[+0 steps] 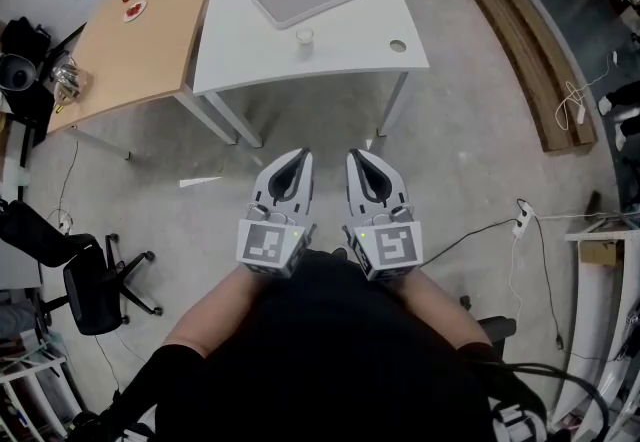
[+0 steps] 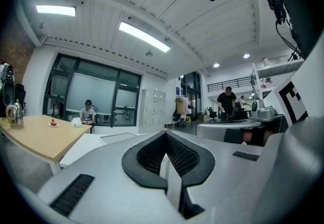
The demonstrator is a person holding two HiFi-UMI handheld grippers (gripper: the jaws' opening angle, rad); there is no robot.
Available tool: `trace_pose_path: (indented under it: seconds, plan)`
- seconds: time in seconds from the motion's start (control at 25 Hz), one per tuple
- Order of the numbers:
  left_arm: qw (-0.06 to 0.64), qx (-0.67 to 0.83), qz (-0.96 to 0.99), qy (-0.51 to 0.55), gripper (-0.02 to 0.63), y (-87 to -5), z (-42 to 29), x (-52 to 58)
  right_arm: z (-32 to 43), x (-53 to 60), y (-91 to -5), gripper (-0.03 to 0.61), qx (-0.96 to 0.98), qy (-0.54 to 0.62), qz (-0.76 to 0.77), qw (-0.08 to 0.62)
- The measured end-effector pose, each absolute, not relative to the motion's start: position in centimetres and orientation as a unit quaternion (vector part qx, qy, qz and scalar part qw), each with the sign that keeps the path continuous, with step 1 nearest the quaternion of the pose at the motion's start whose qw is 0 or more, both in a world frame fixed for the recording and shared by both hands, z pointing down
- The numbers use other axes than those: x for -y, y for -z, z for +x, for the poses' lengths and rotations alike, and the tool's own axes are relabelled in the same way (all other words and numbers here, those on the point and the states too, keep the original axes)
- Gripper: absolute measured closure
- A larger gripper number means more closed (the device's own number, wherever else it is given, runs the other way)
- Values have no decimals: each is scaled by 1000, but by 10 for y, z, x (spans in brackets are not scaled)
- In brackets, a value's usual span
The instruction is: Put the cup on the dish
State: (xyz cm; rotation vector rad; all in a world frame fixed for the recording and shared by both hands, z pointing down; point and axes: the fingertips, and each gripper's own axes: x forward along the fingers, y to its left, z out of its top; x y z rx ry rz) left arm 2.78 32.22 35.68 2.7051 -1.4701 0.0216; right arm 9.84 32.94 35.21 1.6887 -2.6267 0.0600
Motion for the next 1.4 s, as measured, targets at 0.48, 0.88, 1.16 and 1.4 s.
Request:
trace_pose_path:
  seconds: [0.48, 0.88, 1.16, 1.4]
  plan:
    - [51, 481, 875, -15, 607, -377, 22, -270, 95, -270, -364, 566, 832, -28, 553, 35]
    - [72, 471, 879, -15, 607, -397, 9, -158, 77, -161, -389, 566, 831, -35, 553, 55]
    - [85, 459, 884, -25, 607, -409, -18, -60, 51, -63, -399, 566, 821, -47, 566, 67]
    - [87, 448, 889, -32, 607, -415, -40, 2, 32, -3, -407, 566, 810, -51, 579, 75]
